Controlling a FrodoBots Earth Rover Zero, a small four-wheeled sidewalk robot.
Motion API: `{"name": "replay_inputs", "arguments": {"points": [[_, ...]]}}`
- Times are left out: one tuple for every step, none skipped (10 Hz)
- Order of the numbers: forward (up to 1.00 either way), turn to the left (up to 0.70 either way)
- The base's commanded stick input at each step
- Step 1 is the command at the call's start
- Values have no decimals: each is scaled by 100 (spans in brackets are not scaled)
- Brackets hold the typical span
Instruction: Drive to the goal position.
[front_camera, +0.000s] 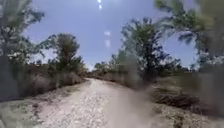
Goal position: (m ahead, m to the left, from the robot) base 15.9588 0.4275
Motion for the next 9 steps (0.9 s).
{"name": "replay_inputs", "arguments": {"points": [[70, 11], [70, 4], [70, 0], [70, 0], [70, 0], [70, 0], [70, 0], [70, 7], [70, 14]]}}
